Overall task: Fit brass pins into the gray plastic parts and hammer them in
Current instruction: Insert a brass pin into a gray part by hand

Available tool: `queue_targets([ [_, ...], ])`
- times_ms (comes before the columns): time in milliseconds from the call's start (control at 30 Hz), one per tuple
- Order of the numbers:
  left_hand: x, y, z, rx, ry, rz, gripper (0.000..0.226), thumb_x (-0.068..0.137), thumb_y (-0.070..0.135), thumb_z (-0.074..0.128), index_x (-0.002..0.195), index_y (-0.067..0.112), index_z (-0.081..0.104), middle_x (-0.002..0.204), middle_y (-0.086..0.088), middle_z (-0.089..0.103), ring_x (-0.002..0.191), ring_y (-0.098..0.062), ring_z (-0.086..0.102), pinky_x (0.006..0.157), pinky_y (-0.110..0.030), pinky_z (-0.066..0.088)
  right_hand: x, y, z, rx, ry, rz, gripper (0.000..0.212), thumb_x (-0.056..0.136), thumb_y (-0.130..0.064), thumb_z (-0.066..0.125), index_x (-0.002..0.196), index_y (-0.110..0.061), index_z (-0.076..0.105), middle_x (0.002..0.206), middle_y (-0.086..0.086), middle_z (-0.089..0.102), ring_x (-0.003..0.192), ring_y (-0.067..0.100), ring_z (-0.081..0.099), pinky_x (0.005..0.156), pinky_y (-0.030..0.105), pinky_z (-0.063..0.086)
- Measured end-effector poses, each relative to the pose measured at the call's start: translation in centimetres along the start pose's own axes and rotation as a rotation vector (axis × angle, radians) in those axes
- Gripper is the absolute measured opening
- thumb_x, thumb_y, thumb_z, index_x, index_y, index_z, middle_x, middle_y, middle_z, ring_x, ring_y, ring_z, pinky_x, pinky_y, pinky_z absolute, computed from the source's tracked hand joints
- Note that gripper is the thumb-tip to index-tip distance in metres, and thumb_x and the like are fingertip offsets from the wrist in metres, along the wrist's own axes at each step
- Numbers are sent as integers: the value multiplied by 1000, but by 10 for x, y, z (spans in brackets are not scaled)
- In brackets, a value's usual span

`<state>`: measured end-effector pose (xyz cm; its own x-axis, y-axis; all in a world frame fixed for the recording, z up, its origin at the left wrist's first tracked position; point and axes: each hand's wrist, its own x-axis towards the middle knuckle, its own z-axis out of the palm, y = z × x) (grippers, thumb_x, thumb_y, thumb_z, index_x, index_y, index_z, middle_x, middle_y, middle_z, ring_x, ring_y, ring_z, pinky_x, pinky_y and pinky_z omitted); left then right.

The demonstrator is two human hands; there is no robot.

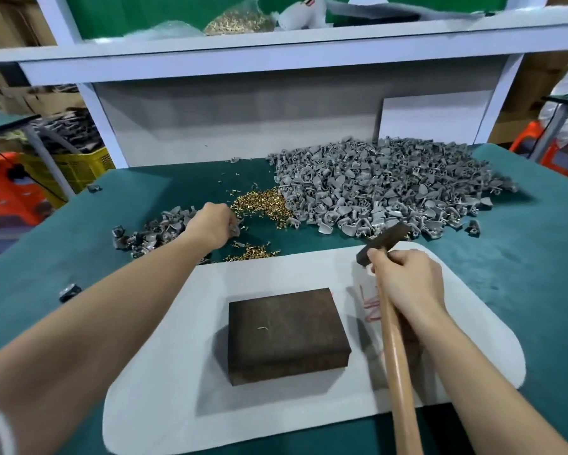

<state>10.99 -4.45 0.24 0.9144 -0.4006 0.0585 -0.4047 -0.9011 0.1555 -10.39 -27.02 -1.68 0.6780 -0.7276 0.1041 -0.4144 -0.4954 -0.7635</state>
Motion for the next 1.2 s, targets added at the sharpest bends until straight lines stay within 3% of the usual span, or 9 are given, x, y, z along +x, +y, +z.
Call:
queue_targets([
  [100,-10,3,-5,-164,68,-31,17,90,14,63,105,11,72,97,-11,71,82,-25,64,75,-29,53,6,7,-2,-228,107,-36,32,82,-45,61,68,-15,63,90,8,58,77,32,53,62,29,36],
  [167,-31,15,-13,-342,165,-17,15,89,16,65,101,12,74,82,-3,69,77,-18,64,70,-16,46,7,8,-4,-232,137,-36,30,85,-40,64,96,-14,56,108,11,46,87,35,54,70,34,36],
  [233,-68,35,-13,-538,241,55,14,86,16,67,98,21,74,73,2,68,68,-14,62,65,-17,47,1,3,-5,-156,193,-119,37,86,-34,64,110,-12,46,114,12,41,86,35,55,69,34,36],
  [367,-146,71,4,-896,238,181,27,82,12,71,90,38,71,70,13,70,65,-7,63,73,-28,53,-45,-29,2,189,62,-683,34,82,-7,66,112,-20,56,99,-3,53,72,8,56,68,14,41],
  [500,-154,67,1,-1023,171,245,39,84,3,65,102,37,67,73,16,72,72,-4,65,76,-17,49,-75,-44,14,75,-29,-1051,42,70,11,66,104,-12,64,98,1,56,78,-2,50,80,-6,27],
  [633,-160,63,3,-1071,97,322,33,84,-1,65,101,28,68,66,19,68,63,3,60,72,-11,46,-76,-43,13,37,69,-1085,30,64,11,79,86,-5,65,86,6,63,76,1,51,82,-8,20],
  [733,-160,64,5,-1118,126,301,28,84,1,67,105,19,70,75,14,70,65,0,63,72,-15,50,-75,-41,15,67,84,-1108,19,69,4,77,79,-4,64,82,6,62,78,2,51,81,-4,25],
  [900,-165,69,6,-1074,264,289,28,83,9,70,106,25,71,89,13,72,82,4,67,77,-9,47,-75,-38,21,203,44,-1009,11,78,1,73,85,-5,67,85,1,62,80,3,57,74,15,49],
  [1200,-165,70,7,-1359,102,274,28,87,2,63,94,27,69,71,10,71,57,-1,60,56,-19,53,-73,-36,18,186,47,-1020,5,81,-11,69,82,-7,69,83,-1,63,76,8,61,66,35,54],
])
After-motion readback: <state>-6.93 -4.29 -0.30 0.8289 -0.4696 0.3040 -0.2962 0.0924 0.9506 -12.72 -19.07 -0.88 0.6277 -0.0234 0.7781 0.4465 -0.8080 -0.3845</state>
